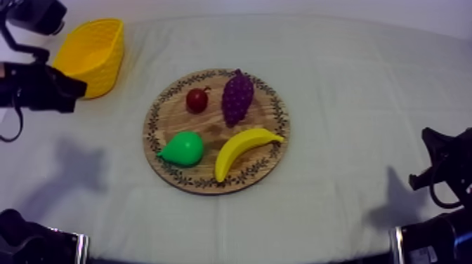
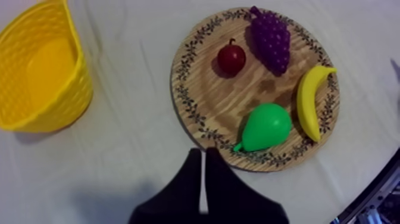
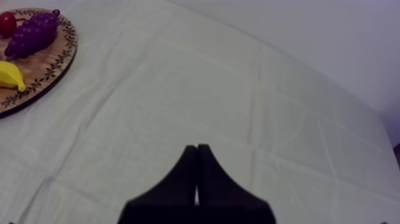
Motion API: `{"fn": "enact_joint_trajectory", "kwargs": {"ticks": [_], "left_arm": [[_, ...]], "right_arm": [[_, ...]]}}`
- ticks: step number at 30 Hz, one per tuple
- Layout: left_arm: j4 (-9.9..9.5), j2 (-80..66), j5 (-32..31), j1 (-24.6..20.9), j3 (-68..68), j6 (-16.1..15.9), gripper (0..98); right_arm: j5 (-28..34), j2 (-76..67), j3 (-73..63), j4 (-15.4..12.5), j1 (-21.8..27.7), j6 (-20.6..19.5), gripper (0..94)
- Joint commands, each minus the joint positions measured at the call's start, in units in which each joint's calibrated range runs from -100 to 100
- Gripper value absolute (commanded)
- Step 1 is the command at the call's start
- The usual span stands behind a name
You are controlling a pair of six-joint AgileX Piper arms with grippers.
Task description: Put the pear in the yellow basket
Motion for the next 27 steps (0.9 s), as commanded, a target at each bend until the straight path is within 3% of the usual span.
{"fn": "enact_joint_trajectory", "kwargs": {"ticks": [1,13,27], "left_arm": [[-0.26,6.16,2.88,0.99,-6.45,0.21,0.0],[-3.19,24.01,12.69,7.76,-25.92,3.30,0.0],[-5.03,38.18,19.86,13.49,-40.43,5.19,0.0]], "right_arm": [[0.02,-0.03,-0.02,0.01,-0.01,0.03,0.4],[0.02,-0.03,-0.02,0.01,-0.01,0.03,0.4],[0.02,-0.03,-0.02,0.01,-0.01,0.03,0.4]]}}
